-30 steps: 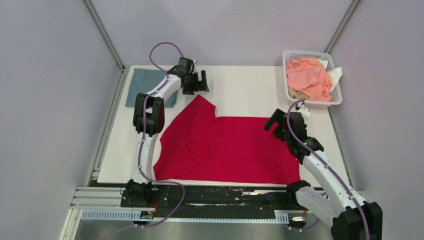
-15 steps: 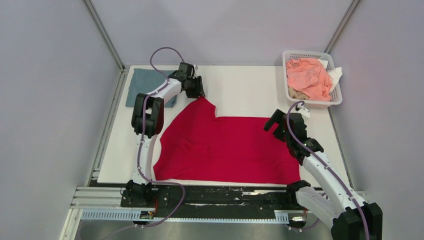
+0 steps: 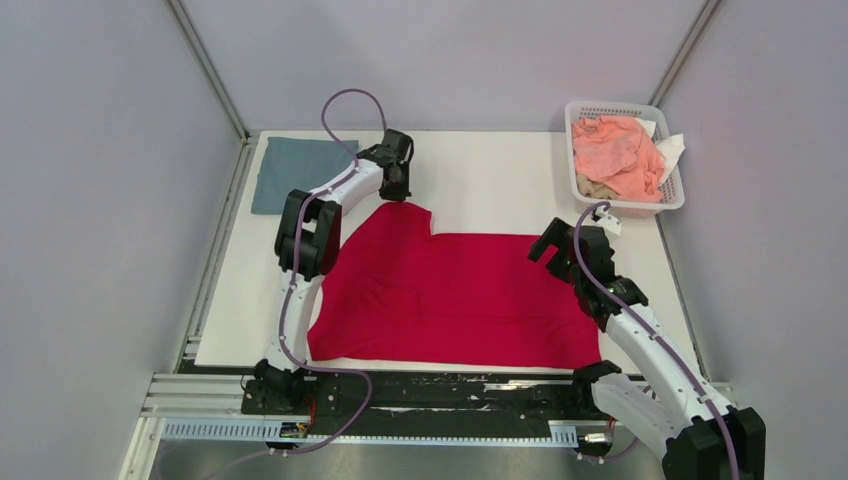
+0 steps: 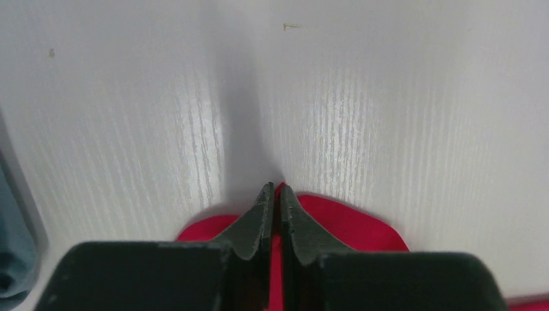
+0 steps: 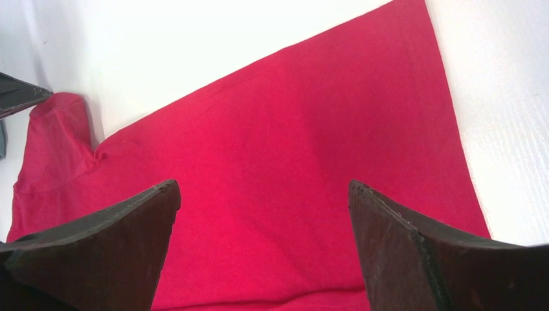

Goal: Fold and stack the t-shirts
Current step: Grab the side of the flattened tshirt furthest away from the robot with both arms

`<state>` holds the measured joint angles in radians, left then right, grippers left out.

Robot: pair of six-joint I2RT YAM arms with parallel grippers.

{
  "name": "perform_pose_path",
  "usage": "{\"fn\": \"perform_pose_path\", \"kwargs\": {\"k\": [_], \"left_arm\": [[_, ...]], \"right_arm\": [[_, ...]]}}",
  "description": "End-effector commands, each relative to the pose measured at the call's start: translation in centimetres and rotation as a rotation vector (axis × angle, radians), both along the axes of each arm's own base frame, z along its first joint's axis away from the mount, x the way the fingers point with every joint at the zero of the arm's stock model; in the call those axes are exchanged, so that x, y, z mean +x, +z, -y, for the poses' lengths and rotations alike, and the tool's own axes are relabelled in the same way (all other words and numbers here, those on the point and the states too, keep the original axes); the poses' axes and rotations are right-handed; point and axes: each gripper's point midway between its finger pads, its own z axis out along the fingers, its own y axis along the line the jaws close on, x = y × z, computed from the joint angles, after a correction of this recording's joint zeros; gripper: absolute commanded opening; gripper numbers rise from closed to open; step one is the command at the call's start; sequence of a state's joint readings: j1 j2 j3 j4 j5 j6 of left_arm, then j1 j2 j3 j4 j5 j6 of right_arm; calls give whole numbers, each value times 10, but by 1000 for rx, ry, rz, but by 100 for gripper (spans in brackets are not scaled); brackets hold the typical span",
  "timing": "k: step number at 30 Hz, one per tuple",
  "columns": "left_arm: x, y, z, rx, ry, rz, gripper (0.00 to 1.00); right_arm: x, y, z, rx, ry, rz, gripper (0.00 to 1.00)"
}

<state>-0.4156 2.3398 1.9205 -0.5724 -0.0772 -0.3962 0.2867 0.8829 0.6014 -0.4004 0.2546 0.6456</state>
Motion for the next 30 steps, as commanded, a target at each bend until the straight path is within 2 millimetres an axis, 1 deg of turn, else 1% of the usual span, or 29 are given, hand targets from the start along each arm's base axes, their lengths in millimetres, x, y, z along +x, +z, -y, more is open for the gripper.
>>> {"fn": "perform_pose_path", "kwargs": {"k": [1,3,4,5,6,7,8,9,10,11,12,13,14,15,16,17,18,19,20,21,22,23,24,25,26,27,28,29,30], "left_arm": [[-40,-35,-13,107,-6,-173,1],[-38,-32,-13,107,5,-160,0],[-36,-23,-14,107,14,-139,0],[-36,-23,-16,105,24,-126,0],[-30,-7,-15,91,34,-75,0],[-34,-8,-18,92,46,-74,0],[-28,11,-17,71,57,-20,0],[-35,9,-20,70,64,-23,0],[-30,30,-17,35,68,36,0],[-37,26,-19,30,70,31,0],[-34,45,-15,-10,64,82,0],[-42,51,-16,-25,62,91,0],[-47,50,-14,-48,49,92,0],[-49,61,-13,-69,43,111,0],[-56,57,-12,-81,38,98,0],[-58,64,-12,-97,36,110,0],[-64,59,-11,-110,32,98,0],[-68,63,-11,-123,30,103,0],[-74,58,-10,-135,26,88,0],[-77,62,-9,-149,24,93,0],[-82,57,-10,-155,25,87,0],[-82,63,-8,-174,18,105,0],[-85,61,-9,-174,17,100,0],[-87,65,-8,-187,10,107,0],[-89,65,-7,-191,4,103,0],[-90,71,-5,-205,-4,114,0],[-92,70,-5,-205,-8,113,0],[-93,76,-4,-215,-14,125,0],[-96,75,-4,-218,-18,122,0]], "right_arm": [[6,7,7,-22,-27,47,100],[7,7,10,-31,-42,49,100],[8,7,12,-36,-49,49,100],[10,6,13,-45,-54,41,100],[12,6,13,-55,-52,35,100],[15,4,14,-68,-50,19,100],[18,3,15,-86,-52,1,100],[21,0,19,-104,-66,-31,100],[24,-5,23,-126,-85,-70,100],[28,-9,29,-146,-109,-107,100],[33,-14,34,-168,-133,-147,100],[38,-17,39,-191,-155,-182,100],[47,-16,43,-213,-178,-208,100],[49,-25,49,-245,-205,-253,100],[54,-28,53,-270,-232,-280,100],[64,-28,57,-291,-260,-293,100],[70,-31,61,-315,-275,-311,100],[76,-35,64,-341,-290,-333,100],[81,-38,71,-377,-320,-348,100],[86,-41,74,-403,-336,-364,100],[91,-50,76,-427,-339,-393,100],[97,-56,77,-444,-341,-408,100],[101,-59,78,-456,-344,-422,100],[105,-65,79,-471,-351,-435,100],[109,-69,80,-477,-360,-446,100],[113,-73,79,-479,-361,-454,100],[116,-77,78,-480,-362,-463,100],[120,-81,77,-484,-359,-469,100],[122,-85,78,-490,-360,-478,100]]}}
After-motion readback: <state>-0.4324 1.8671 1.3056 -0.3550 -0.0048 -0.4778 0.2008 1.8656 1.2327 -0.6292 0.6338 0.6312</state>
